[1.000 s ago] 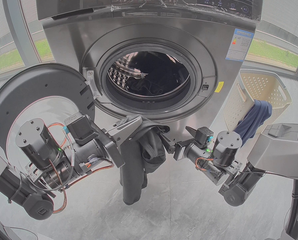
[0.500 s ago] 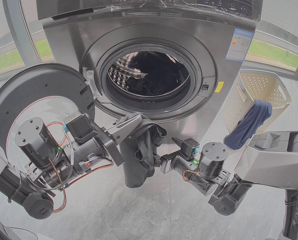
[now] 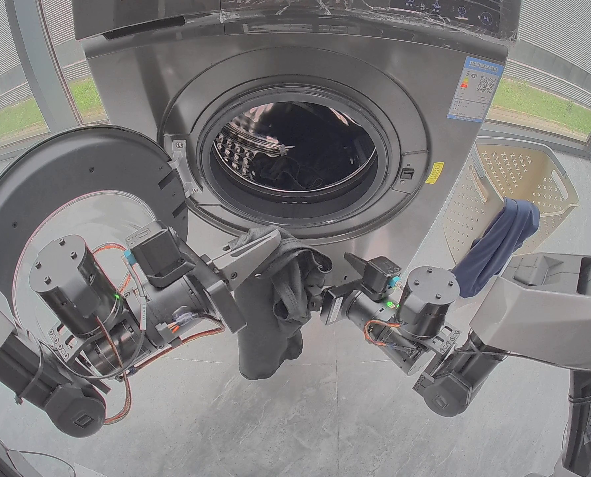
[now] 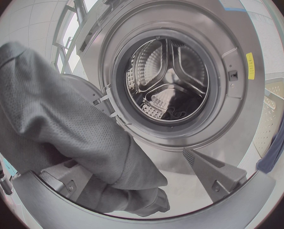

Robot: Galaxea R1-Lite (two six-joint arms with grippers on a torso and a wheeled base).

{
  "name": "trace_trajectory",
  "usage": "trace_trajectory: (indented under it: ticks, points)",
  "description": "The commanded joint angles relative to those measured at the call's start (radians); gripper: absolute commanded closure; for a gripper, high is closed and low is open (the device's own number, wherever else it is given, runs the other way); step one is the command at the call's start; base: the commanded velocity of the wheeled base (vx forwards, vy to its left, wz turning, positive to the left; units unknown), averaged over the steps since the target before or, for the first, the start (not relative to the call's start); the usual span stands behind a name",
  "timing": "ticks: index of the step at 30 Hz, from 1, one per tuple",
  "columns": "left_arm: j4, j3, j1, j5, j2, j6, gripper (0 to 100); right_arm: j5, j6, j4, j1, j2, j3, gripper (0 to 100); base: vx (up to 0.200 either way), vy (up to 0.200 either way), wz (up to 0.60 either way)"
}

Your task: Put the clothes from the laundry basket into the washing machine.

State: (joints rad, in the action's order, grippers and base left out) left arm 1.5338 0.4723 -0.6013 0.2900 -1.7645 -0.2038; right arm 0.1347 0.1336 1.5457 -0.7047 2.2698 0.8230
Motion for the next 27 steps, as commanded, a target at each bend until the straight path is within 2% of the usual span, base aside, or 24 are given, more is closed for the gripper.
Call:
trace_trajectory:
  ticks: [1,8,13,21,27]
  points:
    - [0.0,-0.003,0.001,0.001,0.0,0.0,100,0.0,-0.002,0.001,0.034,-0.058,-0.027,0,0.0,0.0,0.0]
    - [0.0,-0.006,0.0,0.001,0.0,0.0,100,-0.012,-0.005,0.001,0.077,-0.142,-0.085,0,0.0,0.0,0.0]
    - [0.0,-0.006,0.0,0.001,0.0,0.0,100,-0.015,-0.005,0.001,0.086,-0.141,-0.088,0,0.0,0.0,0.0]
    - [0.0,0.002,0.003,0.001,-0.004,0.0,100,-0.015,-0.002,0.001,0.03,-0.115,-0.09,0,0.0,0.0,0.0]
    - [0.0,0.011,0.006,0.0,-0.007,0.0,100,-0.015,0.004,0.002,-0.039,-0.121,-0.131,0,0.0,0.0,0.0]
